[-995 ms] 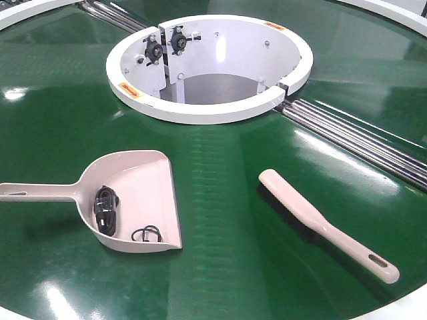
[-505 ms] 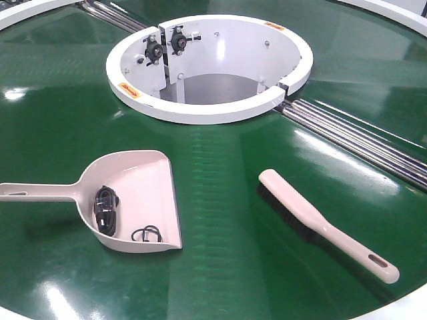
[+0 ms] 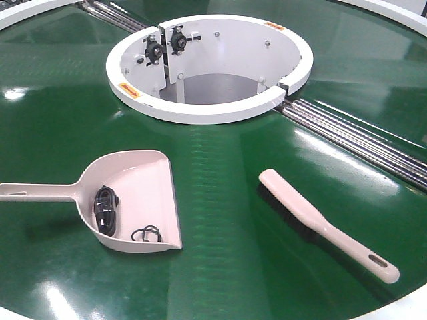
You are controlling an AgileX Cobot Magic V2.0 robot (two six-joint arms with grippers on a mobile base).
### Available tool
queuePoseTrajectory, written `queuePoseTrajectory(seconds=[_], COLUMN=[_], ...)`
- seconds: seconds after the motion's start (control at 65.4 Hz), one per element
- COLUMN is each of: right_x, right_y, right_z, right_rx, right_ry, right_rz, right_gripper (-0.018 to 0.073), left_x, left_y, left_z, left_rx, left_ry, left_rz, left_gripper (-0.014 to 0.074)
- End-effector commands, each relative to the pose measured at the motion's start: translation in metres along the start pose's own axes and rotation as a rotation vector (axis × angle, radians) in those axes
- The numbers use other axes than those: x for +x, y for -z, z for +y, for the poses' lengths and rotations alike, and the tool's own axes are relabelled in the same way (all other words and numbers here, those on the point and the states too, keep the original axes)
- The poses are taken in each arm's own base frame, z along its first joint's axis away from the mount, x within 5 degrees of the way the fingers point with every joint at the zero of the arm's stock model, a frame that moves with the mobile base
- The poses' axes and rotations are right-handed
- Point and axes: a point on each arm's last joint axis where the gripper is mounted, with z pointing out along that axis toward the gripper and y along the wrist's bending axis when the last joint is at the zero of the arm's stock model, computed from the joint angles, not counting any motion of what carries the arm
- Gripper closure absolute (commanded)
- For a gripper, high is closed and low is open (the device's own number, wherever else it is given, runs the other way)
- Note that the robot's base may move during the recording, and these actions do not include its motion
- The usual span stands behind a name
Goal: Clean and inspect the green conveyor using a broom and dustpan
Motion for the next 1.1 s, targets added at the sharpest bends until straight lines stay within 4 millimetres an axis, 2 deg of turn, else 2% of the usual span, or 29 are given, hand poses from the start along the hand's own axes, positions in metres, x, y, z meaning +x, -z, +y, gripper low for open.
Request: queuePoseTrajectory(seconds=[0.0, 0.245, 0.352, 0.459, 0.612, 0.826, 1.086], right_x=[-0.015, -0.015, -0.013, -0.008, 0.010, 0.042, 0.048], right_y=[0.000, 0.000, -0.001, -0.001, 0.000, 0.012, 0.015], right_z=[-0.001, -0.001, -0.001, -0.005, -0.015, -0.010, -0.011], right_rx=[0.007, 0.007, 0.009, 0.077, 0.224, 0.210, 0.221], right_ry=[0.005, 0.005, 0.097, 0.075, -0.014, 0.009, 0.024], right_rz=[-0.086, -0.087, -0.072, -0.041, -0.031, -0.064, -0.007], right_gripper=[0.0568, 0.0568, 0.0568, 0.0568, 0.0568, 0.0568, 0.0568], left_x=[-0.004, -0.004, -0.004, -0.004, -0.004, -0.004, -0.004], left_y=[0.001, 0.001, 0.001, 0.001, 0.001, 0.001, 0.001], left_z=[0.000, 0.000, 0.000, 0.000, 0.000, 0.000, 0.000], left_rx=[0.005, 0.005, 0.005, 0.005, 0.005, 0.005, 0.005], left_ry=[0.016, 0.016, 0.016, 0.016, 0.016, 0.016, 0.016], left_rz=[-0.075, -0.075, -0.075, -0.075, -0.075, -0.075, -0.074], left_gripper=[0.0603, 0.0603, 0.0603, 0.0603, 0.0603, 0.0603, 0.0603])
